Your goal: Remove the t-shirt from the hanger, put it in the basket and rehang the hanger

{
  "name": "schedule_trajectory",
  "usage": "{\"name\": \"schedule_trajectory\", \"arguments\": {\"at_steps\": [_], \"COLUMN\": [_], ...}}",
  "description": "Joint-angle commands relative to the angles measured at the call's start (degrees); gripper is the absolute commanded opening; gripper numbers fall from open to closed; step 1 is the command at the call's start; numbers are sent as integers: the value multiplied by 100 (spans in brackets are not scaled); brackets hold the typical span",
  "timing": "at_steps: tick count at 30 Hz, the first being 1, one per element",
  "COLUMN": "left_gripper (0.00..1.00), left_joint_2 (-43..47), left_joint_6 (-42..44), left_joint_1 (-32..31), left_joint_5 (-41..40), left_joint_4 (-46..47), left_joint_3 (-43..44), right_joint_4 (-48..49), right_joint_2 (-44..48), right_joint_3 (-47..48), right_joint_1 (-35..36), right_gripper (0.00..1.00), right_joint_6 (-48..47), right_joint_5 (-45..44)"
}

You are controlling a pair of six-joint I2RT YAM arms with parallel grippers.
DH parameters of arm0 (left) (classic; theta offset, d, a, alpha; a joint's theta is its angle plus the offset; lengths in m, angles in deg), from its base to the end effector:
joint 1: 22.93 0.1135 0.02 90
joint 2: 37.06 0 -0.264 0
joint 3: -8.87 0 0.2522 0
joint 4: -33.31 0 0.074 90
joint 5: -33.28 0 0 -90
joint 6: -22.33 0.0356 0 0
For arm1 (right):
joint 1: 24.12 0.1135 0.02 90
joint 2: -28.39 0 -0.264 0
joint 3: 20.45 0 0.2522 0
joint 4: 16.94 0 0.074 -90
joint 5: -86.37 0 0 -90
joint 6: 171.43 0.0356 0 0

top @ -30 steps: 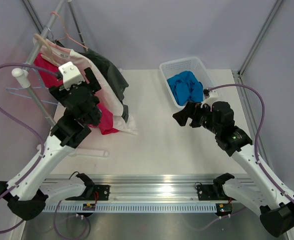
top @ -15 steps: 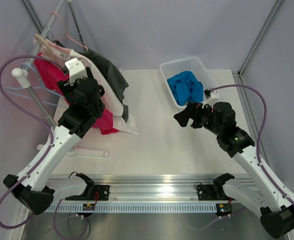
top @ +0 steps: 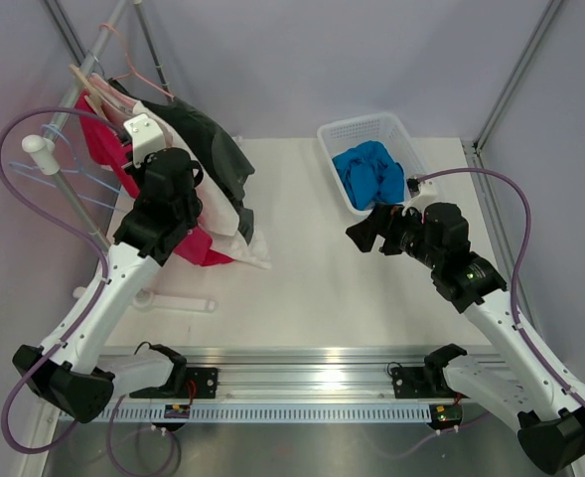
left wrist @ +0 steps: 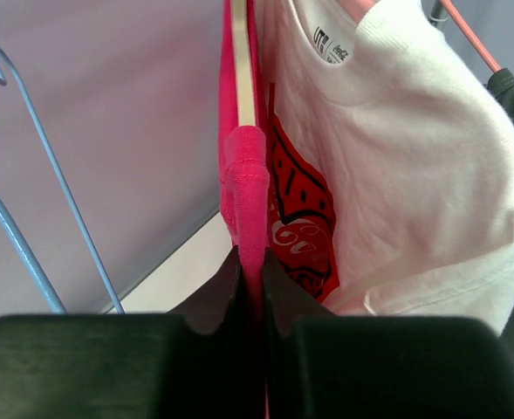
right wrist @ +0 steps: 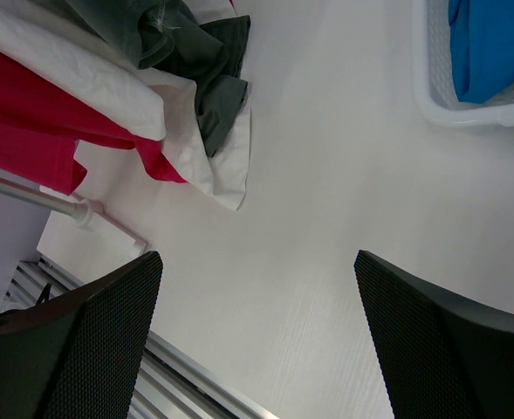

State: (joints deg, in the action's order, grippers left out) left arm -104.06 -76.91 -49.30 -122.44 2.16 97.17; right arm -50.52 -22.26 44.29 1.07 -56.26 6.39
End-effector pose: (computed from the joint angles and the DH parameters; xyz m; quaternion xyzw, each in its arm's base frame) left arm 0.2287 -0.0771 0.4330 -0.2497 0.6876 0.2299 0.6418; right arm 0.1784 0.0907 0.3427 -0.0506 0.8135 0.3092 0.4900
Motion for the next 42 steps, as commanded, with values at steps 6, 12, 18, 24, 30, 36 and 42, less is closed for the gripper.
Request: {"name": "schedule_trajectory", "arguments": {"at_steps": [6,12,18,24,30,36,42], "left_gripper": [0,0,0,0,0,0,0], "left_joint_2": [64,477,767,900,1084,1348,1637], "left_joint_6": [44,229,502,466,115,-43,-289], "left_joint_1": [44,35,35,35,27,27,27], "left_joint_5": [-205,-188,-48,296,454,1051,1552], "left_joint_4": [25,-1,-19,8,-422,-844,-1302], "left_joint_3": [323,604,851,842,781,684,562], "right_joint_4": [-40,-40,-40,-23,-31,-22,-5], "right_joint_2": [21,-85,-155,-199,-217,-234,-252], "right_joint_3": [254,272,290,290,307,307,316], "right_joint_1": [30,39,30,39,30,30,30], "right_gripper": [100,100,100,99,100,100,100], "right_joint_6": [-117,-126,-135,-135,-126,-126,-126], "right_joint_5": [-79,-53,-27,0,52,53,70]}}
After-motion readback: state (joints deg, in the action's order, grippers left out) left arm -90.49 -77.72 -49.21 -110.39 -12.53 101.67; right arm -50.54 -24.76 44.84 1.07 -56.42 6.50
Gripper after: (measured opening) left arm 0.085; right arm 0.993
